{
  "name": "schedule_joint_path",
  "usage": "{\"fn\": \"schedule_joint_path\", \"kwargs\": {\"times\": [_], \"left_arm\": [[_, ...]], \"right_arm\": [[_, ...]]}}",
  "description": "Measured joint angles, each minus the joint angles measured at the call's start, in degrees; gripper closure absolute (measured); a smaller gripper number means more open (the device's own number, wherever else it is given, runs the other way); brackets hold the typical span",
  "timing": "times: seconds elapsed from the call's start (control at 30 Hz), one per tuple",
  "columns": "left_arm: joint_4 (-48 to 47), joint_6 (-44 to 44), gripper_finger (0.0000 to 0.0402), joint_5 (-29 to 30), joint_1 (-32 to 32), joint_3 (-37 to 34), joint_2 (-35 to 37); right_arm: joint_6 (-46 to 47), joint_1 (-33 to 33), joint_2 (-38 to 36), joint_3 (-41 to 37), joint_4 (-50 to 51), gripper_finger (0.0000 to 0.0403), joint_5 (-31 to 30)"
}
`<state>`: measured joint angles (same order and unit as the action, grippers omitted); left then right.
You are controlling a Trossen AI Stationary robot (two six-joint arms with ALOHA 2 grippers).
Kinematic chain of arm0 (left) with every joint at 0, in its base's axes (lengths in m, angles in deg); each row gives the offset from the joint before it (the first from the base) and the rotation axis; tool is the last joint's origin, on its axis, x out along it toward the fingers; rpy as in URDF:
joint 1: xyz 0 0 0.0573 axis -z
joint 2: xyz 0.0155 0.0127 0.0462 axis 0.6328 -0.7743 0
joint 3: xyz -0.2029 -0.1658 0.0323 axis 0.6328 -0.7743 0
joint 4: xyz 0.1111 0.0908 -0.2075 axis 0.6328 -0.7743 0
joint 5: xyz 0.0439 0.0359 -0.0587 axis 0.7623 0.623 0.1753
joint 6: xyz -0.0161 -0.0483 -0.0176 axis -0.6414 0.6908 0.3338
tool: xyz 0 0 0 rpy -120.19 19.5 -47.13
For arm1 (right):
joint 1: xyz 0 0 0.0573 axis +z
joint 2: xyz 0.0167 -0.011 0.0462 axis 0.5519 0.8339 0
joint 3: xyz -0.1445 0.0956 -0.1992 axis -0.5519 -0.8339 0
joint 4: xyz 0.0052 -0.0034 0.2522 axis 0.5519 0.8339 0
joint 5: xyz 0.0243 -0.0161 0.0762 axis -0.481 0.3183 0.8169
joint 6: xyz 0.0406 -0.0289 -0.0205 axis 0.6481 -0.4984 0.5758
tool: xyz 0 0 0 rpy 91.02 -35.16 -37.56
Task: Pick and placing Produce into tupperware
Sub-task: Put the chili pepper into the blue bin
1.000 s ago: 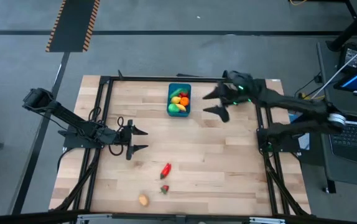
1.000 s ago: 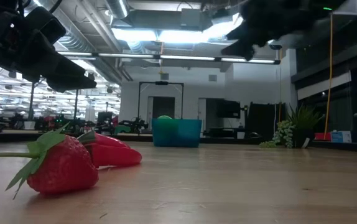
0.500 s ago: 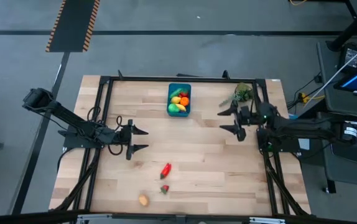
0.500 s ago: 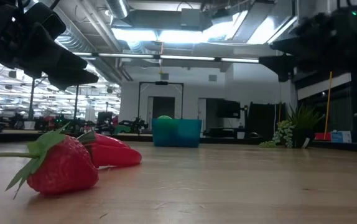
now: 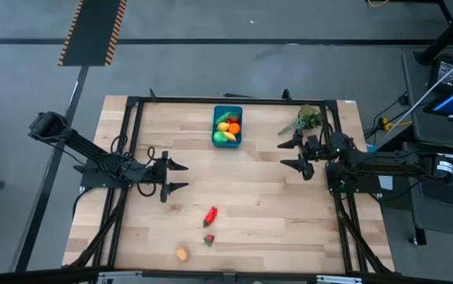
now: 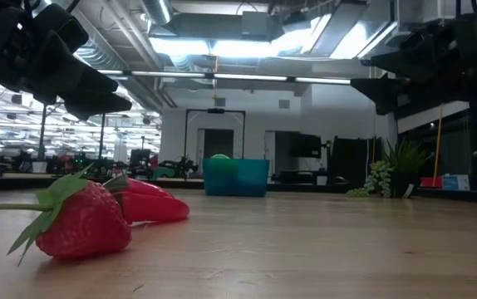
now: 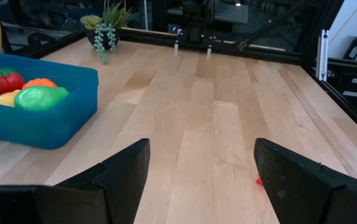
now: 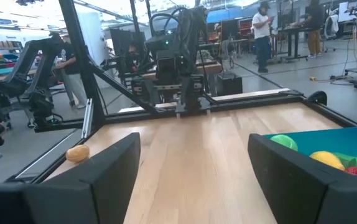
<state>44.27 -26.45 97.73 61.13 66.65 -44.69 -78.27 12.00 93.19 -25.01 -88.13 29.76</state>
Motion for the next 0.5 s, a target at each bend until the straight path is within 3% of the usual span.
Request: {"fn": "schedule_joint_path", "kwargs": {"times": [0.37, 0.5], "left_arm": [[0.00, 0.04, 0.0121, 0.22, 0.00, 0.00, 0.00], [0.00, 0.10, 0.0121, 2.90, 0.00, 0.00, 0.00]], "right_arm": [[-0.21, -0.02, 0.01, 0.07, 0.09, 0.0104, 0.00], [-0.26, -0.02, 0.01, 0.09, 0.10, 0.0104, 0.00]]}}
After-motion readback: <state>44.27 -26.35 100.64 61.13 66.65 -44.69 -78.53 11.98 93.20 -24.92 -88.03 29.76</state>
